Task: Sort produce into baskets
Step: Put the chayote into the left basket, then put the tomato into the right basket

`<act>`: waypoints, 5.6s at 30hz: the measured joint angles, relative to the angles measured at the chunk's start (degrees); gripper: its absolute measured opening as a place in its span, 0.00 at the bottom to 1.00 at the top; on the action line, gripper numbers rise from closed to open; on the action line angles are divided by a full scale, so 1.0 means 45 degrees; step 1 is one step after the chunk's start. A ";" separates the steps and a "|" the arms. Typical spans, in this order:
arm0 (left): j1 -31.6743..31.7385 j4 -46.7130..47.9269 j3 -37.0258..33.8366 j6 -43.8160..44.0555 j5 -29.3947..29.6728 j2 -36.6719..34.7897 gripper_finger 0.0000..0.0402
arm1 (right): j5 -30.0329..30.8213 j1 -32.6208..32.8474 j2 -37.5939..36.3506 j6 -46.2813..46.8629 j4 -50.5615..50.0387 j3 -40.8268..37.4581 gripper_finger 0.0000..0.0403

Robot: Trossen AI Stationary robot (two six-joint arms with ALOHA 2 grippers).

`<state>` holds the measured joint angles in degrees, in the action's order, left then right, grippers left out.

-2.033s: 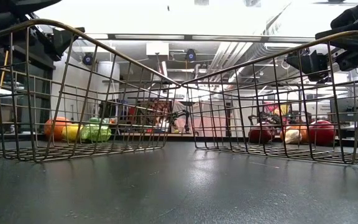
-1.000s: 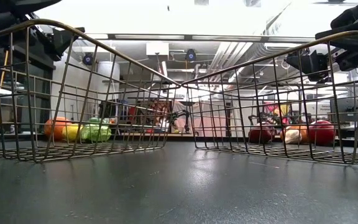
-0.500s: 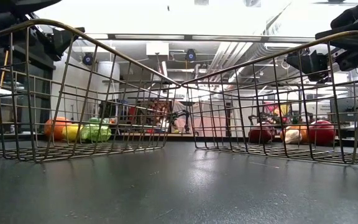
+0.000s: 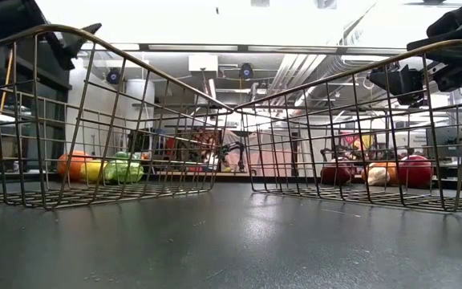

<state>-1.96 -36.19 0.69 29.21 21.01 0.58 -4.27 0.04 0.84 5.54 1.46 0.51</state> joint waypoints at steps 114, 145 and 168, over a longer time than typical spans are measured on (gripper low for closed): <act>0.9739 1.8038 1.3116 -0.1305 -0.2928 2.1644 0.46 | 0.0001 0.0001 0.0000 0.0000 -0.0001 -0.0005 0.99; 0.0072 1.6167 1.2284 0.1264 -0.4933 1.3749 0.61 | 0.0005 -0.0002 0.0000 0.0000 0.0002 -0.0002 0.99; 0.2831 1.4990 1.3550 -0.1145 -0.5066 1.2988 0.78 | 0.0000 -0.0002 0.0000 0.0000 -0.0002 0.0000 0.99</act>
<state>10.79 31.27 61.66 24.06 -1.79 59.03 -4.27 0.03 0.84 5.54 1.45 0.51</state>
